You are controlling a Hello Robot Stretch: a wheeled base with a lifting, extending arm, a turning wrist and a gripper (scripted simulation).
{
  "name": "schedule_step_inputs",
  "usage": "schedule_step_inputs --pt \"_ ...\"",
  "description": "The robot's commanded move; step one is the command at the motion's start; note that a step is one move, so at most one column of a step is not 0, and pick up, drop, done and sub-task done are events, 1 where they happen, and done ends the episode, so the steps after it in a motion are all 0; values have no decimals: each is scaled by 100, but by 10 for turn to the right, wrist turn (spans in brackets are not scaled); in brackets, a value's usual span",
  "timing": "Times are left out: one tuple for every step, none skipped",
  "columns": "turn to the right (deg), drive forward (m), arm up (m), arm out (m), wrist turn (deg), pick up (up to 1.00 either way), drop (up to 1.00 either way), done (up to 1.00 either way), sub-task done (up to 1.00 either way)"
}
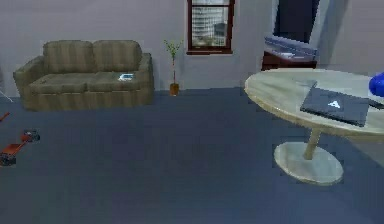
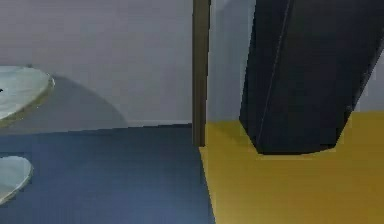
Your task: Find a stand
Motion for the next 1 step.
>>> schedule_step_inputs --pt "450 0 0 0 0 0 0 0 0"
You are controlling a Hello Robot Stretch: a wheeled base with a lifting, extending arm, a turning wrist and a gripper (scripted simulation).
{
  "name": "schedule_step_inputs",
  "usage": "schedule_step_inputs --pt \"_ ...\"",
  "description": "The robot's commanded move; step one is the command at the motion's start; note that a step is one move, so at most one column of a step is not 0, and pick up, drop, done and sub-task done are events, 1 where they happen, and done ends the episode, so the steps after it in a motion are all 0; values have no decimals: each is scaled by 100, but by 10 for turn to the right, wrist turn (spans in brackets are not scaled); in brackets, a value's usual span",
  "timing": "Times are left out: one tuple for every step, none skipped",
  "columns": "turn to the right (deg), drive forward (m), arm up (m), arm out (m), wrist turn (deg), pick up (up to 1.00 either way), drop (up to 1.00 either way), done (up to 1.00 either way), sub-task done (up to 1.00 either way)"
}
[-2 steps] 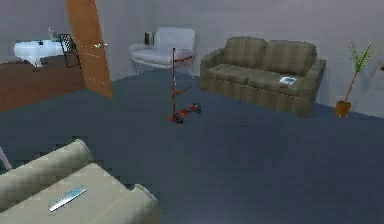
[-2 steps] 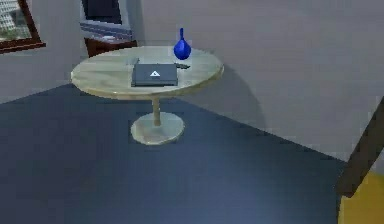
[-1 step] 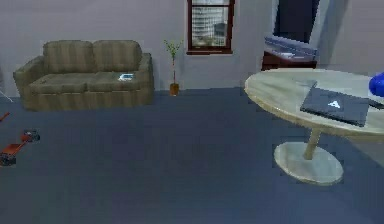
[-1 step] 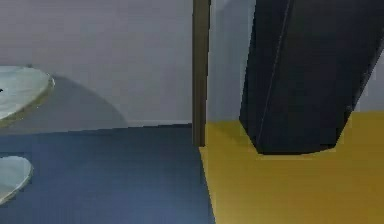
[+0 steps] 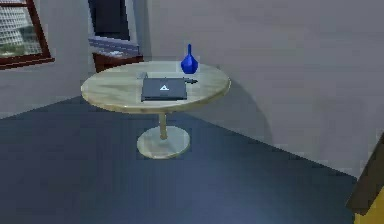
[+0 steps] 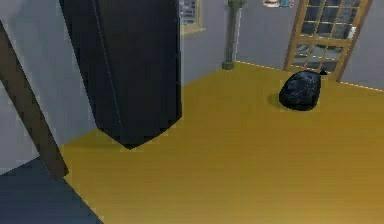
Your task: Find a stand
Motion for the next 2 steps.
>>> schedule_step_inputs --pt "0 30 0 0 0 0 0 0 0" --pt "-450 0 0 0 0 0 0 0 0"
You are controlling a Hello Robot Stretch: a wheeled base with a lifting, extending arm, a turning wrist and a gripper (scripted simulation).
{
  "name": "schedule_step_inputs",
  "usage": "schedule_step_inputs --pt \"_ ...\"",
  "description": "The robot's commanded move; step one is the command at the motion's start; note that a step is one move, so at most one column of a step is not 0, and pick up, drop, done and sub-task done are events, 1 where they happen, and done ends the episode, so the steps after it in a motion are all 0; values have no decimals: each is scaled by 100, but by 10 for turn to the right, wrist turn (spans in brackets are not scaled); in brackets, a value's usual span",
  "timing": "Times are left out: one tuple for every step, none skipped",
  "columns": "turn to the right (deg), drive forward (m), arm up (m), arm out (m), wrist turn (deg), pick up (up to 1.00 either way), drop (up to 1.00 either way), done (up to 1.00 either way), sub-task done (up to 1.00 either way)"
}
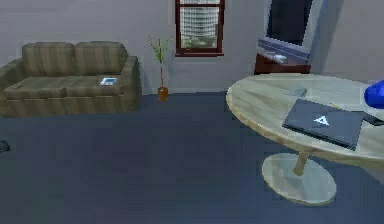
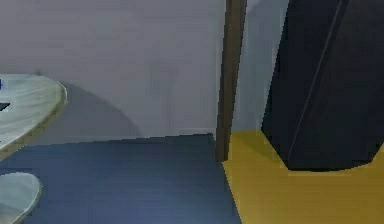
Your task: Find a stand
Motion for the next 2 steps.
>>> schedule_step_inputs --pt "-120 0 0 0 0 0 0 0 0" --pt "0 90 0 0 0 0 0 0 0"
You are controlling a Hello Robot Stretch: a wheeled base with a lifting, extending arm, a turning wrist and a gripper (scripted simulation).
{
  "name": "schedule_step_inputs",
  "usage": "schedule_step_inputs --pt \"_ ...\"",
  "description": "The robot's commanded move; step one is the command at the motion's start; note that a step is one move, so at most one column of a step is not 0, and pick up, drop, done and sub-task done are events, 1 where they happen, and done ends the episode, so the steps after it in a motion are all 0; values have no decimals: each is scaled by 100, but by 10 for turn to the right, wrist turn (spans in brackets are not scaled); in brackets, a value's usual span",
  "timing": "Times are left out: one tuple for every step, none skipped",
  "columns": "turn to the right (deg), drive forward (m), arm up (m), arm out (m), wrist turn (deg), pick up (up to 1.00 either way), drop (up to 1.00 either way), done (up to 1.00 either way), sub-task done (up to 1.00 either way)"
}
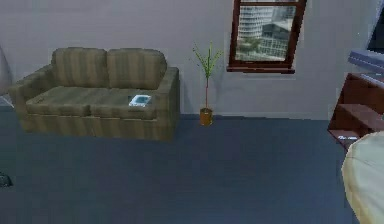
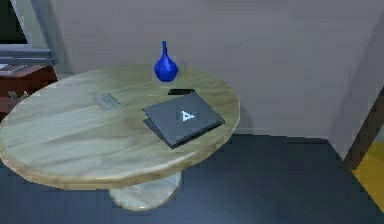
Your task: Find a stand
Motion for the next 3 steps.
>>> schedule_step_inputs --pt "-30 0 0 0 0 0 0 0 0" --pt "0 15 0 0 0 0 0 0 0" --pt "150 0 0 0 0 0 0 0 0"
